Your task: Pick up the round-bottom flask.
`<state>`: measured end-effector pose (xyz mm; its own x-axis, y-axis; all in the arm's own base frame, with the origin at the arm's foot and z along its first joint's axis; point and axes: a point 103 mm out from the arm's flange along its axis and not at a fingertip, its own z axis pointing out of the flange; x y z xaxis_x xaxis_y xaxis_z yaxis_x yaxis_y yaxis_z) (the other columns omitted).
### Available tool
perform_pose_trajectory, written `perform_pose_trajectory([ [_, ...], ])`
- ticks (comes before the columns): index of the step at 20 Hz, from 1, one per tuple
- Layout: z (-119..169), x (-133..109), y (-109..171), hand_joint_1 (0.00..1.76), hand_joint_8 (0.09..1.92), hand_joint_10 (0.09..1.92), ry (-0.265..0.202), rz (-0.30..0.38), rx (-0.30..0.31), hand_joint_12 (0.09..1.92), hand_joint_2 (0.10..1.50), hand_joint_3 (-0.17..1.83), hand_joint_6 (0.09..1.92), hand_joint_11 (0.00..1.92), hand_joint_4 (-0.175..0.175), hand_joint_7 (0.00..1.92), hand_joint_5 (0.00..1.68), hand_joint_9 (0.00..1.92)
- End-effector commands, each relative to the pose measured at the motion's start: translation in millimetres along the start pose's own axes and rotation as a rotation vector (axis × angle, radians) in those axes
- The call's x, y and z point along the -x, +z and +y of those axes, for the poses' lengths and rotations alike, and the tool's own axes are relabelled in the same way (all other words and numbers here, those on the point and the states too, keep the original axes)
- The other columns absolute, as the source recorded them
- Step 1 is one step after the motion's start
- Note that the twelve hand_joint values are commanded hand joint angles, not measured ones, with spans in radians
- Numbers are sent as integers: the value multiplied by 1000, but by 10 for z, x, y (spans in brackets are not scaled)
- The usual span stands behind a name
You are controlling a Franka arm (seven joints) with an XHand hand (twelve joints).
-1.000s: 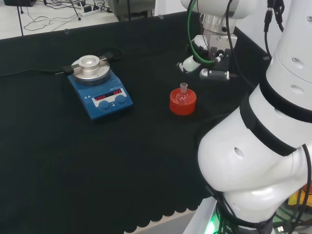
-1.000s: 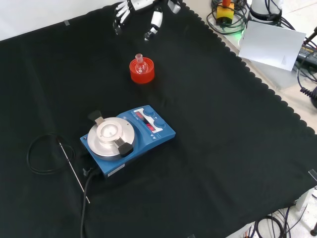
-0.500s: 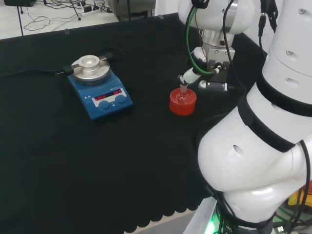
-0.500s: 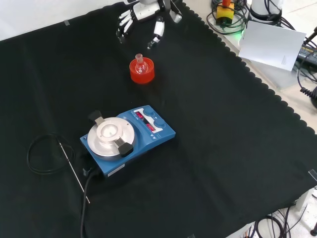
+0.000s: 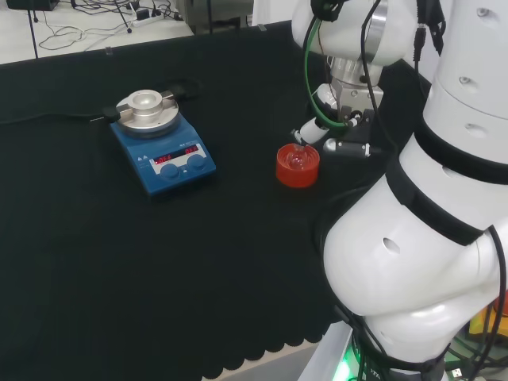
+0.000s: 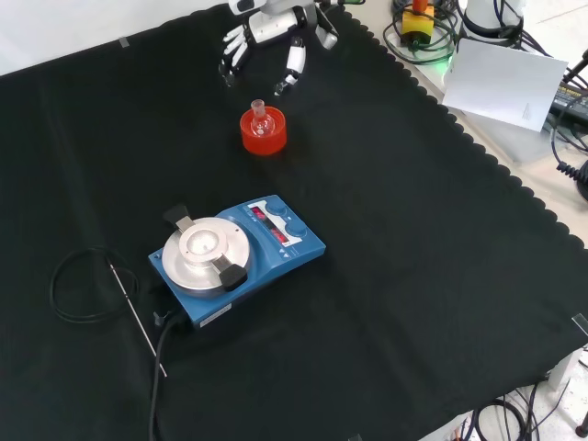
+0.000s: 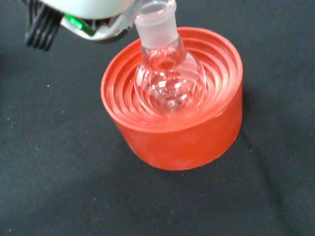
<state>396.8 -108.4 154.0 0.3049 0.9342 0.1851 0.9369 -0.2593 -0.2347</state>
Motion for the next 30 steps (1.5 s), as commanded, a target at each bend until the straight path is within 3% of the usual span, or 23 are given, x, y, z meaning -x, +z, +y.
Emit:
perform_pose_trajectory([
  [1, 38, -7, 280, 895, 700, 689, -19, 36, 4, 1412, 570, 663, 250, 153, -51, 282, 629, 477],
  [9, 82, 1, 363, 895, 700, 677, -23, 51, 33, 1411, 562, 673, 541, 162, -55, 312, 548, 504],
  [30, 146, -55, 477, 930, 721, 677, -28, 15, 73, 1395, 573, 668, 717, 215, -64, 384, 660, 557],
])
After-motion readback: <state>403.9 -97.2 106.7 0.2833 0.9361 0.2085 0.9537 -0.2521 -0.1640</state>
